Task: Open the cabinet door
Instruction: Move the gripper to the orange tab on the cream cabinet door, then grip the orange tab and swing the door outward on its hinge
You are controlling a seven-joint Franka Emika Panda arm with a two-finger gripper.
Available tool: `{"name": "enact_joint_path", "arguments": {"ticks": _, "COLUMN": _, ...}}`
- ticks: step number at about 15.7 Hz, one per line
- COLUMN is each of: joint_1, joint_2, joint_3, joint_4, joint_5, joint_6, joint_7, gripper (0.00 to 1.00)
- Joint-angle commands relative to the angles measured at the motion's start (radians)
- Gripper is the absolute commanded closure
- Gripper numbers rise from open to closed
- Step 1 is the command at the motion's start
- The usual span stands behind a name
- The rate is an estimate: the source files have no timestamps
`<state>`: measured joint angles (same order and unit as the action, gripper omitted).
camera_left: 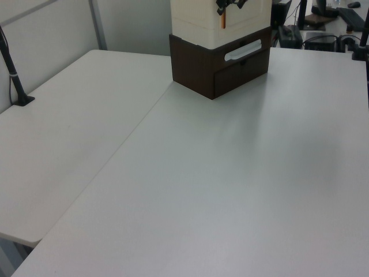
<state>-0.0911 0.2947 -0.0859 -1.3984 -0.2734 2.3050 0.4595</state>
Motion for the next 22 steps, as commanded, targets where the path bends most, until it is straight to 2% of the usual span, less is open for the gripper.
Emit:
{"name": "enact_joint_path", "arguments": {"ticks": 1, "joint_1": 0.005, "joint_2": 0.033, "joint_3": -0.011, "joint_4": 0.018, "joint_5": -0.059, "joint_6": 0.074, "joint_7": 0.108, "gripper": 0.00}}
{"name": "enact_joint_path", "arguments": {"ticks": 3, "joint_1": 0.005, "joint_2": 0.041, "joint_3": -0.011, "joint_4": 0.018, "joint_5": -0.073, "joint_6": 0.086, "joint_7": 0.116, "gripper": 0.00}}
{"name": "enact_joint_path", "arguments": {"ticks": 11, "joint_1": 0.001, "joint_2": 0.049, "joint_3": -0.015, "joint_4": 0.029, "joint_5": -0.092, "joint_6": 0.088, "joint_7": 0.110, "gripper": 0.54}}
{"name": "enact_joint_path", "arguments": {"ticks": 14, "joint_1": 0.001, "joint_2": 0.046, "joint_3": -0.015, "joint_4": 0.026, "joint_5": -0.092, "joint_6": 0.086, "joint_7": 0.097, "gripper": 0.67}}
{"name": "enact_joint_path", "arguments": {"ticks": 18, "joint_1": 0.001, "joint_2": 0.031, "joint_3": -0.014, "joint_4": 0.019, "joint_5": -0.079, "joint_6": 0.073, "joint_7": 0.041, "gripper": 0.89}}
{"name": "enact_joint_path", "arguments": {"ticks": 19, "joint_1": -0.001, "joint_2": 0.030, "joint_3": -0.014, "joint_4": 0.016, "joint_5": -0.079, "joint_6": 0.070, "joint_7": 0.039, "gripper": 0.92}}
{"name": "enact_joint_path", "arguments": {"ticks": 22, "joint_1": 0.001, "joint_2": 0.012, "joint_3": -0.014, "joint_4": -0.004, "joint_5": -0.078, "joint_6": 0.036, "joint_7": 0.038, "gripper": 0.92}}
